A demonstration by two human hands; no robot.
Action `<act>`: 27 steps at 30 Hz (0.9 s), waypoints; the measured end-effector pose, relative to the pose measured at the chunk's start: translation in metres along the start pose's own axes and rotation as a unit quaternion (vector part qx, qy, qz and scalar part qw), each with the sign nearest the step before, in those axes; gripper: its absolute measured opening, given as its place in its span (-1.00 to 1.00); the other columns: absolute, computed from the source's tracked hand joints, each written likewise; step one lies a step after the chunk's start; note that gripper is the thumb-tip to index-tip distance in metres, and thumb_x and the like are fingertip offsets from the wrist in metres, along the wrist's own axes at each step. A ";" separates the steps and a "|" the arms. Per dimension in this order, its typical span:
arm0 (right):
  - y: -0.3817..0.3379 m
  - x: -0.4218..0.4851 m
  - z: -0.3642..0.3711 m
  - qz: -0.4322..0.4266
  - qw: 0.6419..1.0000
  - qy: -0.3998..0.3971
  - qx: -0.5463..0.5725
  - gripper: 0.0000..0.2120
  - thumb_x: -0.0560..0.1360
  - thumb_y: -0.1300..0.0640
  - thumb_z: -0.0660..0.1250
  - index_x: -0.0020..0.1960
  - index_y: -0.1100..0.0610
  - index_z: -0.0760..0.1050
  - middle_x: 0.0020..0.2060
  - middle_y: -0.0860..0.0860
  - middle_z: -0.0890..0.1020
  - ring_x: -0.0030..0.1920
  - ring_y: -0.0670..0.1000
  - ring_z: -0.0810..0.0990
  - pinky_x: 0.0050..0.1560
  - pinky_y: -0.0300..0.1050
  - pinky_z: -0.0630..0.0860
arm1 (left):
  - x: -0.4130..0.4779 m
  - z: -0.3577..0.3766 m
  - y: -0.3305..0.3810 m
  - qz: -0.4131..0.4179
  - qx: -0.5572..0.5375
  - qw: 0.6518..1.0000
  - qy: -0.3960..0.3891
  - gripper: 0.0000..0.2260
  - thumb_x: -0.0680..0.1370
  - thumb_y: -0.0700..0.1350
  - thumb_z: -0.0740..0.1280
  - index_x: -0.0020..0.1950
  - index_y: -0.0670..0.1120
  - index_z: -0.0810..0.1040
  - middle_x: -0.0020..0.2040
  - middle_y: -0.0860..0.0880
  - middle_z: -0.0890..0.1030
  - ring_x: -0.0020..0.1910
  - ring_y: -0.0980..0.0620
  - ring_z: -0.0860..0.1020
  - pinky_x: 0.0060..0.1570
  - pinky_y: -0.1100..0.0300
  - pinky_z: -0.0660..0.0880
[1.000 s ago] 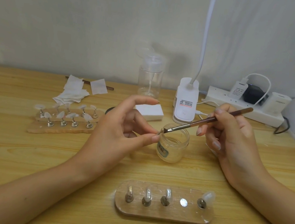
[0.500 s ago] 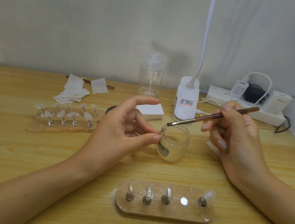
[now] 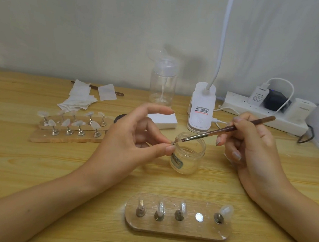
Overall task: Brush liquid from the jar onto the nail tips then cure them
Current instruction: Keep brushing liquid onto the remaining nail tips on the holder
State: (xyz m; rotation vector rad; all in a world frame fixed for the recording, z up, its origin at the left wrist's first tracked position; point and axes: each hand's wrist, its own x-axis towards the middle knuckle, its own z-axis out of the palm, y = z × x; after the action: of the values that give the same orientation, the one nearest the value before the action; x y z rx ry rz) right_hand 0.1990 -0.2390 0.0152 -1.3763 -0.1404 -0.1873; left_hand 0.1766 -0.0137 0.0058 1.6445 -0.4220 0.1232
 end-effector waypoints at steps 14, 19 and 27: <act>-0.003 -0.003 0.000 -0.037 0.999 -0.022 -0.003 -0.75 0.65 0.14 0.14 -0.21 0.06 0.35 -0.41 0.05 0.61 -0.55 -0.08 0.29 -0.45 -0.08 0.07 | 0.000 0.002 0.003 -0.007 -0.001 1.000 0.002 -0.50 0.32 -0.07 0.53 0.25 0.05 0.56 -0.26 0.00 0.63 -0.10 -0.09 0.71 0.08 -0.01 0.62; 0.000 -0.001 -0.001 0.000 1.000 0.005 -0.001 -0.75 0.65 0.18 0.13 -0.22 0.06 0.36 -0.45 0.08 0.57 -0.56 -0.09 0.27 -0.54 -0.26 0.11 | 0.000 0.002 0.003 -0.007 -0.001 1.000 0.001 -0.51 0.31 -0.07 0.53 0.24 0.07 0.57 -0.27 0.02 0.62 -0.10 -0.08 0.71 0.08 0.02 0.63; 0.000 -0.002 0.001 -0.017 1.000 -0.010 -0.010 -0.74 0.65 0.16 0.13 -0.21 0.06 0.37 -0.43 0.08 0.59 -0.56 -0.08 0.28 -0.57 -0.31 0.17 | 0.000 0.002 0.004 -0.010 -0.006 1.000 0.002 -0.51 0.31 -0.06 0.54 0.23 0.06 0.58 -0.26 0.01 0.63 -0.11 -0.11 0.71 0.09 0.03 0.62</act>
State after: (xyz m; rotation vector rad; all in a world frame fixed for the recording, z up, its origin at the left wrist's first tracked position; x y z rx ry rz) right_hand 0.1972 -0.2382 0.0153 -1.3977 -0.1800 -0.2034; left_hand 0.1746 -0.0160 0.0091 1.6363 -0.4025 0.1097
